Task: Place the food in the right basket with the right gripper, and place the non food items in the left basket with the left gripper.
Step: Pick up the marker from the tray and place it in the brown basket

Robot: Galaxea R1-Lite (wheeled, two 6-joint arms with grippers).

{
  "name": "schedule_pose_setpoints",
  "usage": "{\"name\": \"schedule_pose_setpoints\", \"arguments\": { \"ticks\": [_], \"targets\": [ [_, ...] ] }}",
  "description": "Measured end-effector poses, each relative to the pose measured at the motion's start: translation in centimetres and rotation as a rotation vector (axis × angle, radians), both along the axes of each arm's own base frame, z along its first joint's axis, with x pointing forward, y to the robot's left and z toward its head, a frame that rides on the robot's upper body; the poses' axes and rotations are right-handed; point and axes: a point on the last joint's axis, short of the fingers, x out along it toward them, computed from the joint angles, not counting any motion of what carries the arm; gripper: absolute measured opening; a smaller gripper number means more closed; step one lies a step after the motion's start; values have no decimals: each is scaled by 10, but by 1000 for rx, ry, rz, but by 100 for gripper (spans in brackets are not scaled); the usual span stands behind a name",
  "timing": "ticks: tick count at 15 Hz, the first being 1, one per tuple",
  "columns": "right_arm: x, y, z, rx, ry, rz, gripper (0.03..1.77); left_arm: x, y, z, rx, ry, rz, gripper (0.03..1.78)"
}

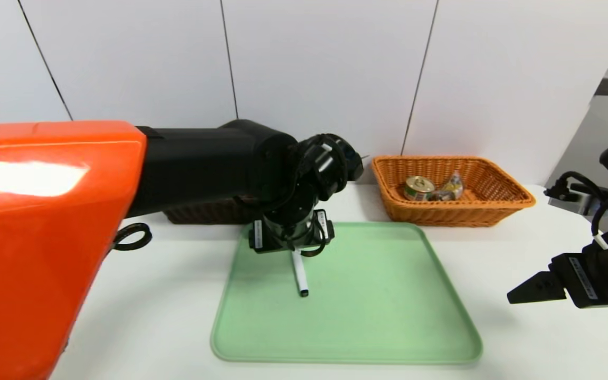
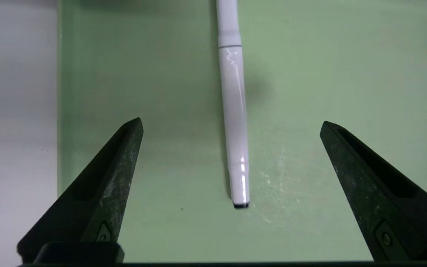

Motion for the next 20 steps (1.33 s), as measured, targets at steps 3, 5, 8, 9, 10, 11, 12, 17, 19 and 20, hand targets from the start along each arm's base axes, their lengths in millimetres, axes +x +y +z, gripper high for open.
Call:
{"name": "schedule_pose_setpoints", "arguments": {
  "ticks": [3,5,8,9,10,11,12,17,19,20],
  "targets": [
    [5,4,-6,4,-49,18,171,3,-10,-16,40,-3,3,169],
    [6,6,-10,5,-67,22,171,5,-11,-22,52,7,2,169],
    [5,6,-12,1,-62,22,171,5,-14,-28,61,18,-1,169],
    [5,6,-12,1,-63,22,171,6,-14,-29,61,22,0,169],
    [6,6,-12,1,-64,23,171,6,-14,-30,61,24,1,169],
    [6,6,-11,2,-65,23,171,7,-14,-31,61,27,1,169],
    [6,6,-11,3,-67,23,171,6,-14,-31,62,27,-1,169],
    [6,6,-10,3,-68,22,171,7,-15,-35,55,47,-9,169],
    [6,6,-10,3,-68,22,171,8,-16,-37,58,50,-10,169],
    [6,6,-10,3,-70,22,171,8,-16,-38,60,52,-9,169]
  ]
}}
